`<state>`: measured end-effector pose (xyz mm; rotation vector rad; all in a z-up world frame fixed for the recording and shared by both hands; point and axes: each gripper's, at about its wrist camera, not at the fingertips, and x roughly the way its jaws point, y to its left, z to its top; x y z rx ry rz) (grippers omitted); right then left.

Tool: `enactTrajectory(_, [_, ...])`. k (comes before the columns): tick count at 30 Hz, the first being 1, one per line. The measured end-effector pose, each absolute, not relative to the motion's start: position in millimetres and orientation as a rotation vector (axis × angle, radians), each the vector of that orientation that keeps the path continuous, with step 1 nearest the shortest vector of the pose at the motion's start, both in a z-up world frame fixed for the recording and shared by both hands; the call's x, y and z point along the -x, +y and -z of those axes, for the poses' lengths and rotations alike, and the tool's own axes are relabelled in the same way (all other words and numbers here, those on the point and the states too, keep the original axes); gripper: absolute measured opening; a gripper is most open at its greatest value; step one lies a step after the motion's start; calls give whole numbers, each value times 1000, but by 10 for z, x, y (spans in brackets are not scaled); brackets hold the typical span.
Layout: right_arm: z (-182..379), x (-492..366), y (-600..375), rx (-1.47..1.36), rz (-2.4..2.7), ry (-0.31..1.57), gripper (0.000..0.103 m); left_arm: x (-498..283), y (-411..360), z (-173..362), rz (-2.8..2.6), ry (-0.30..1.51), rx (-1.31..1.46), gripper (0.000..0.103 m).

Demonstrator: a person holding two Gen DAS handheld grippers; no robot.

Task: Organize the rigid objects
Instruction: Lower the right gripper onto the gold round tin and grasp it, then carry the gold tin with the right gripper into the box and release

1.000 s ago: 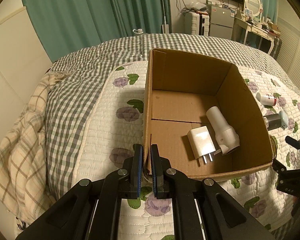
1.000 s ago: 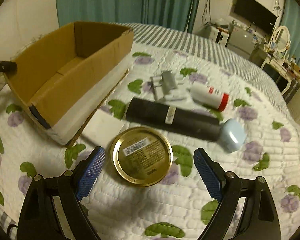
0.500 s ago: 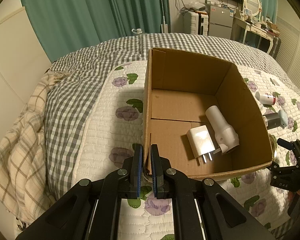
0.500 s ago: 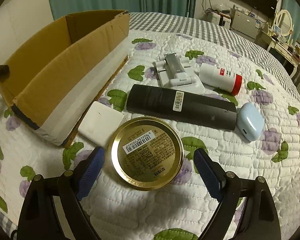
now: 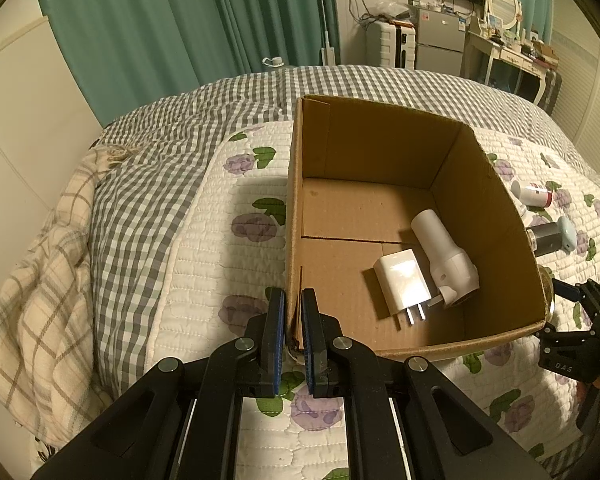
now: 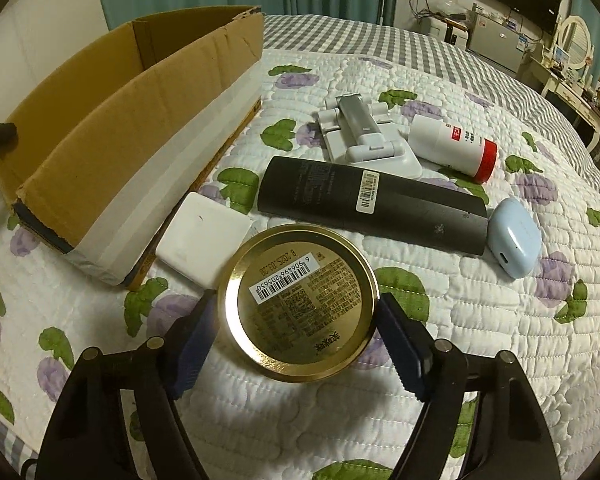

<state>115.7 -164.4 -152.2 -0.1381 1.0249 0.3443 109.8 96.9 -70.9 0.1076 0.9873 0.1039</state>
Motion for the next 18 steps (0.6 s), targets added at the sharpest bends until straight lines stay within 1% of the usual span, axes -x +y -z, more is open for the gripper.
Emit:
enactTrajectory(6, [1483,-1119,-1628,155,-345,1015,77,-1099,964,708,-104,986,-109,8])
enactTrajectory(12, [1310,-1064,-1585,190,-351,972,77,-1102,962,708,-103,987,-110,8])
enactTrajectory(14, [1212,-1053,-1580,200,-357,956,77,-1102,965,714,-104,987,-113,8])
enactTrajectory(18, [843,-1058,-1570,216,-370,888,77,-1103,963,707,-104,987,-110,8])
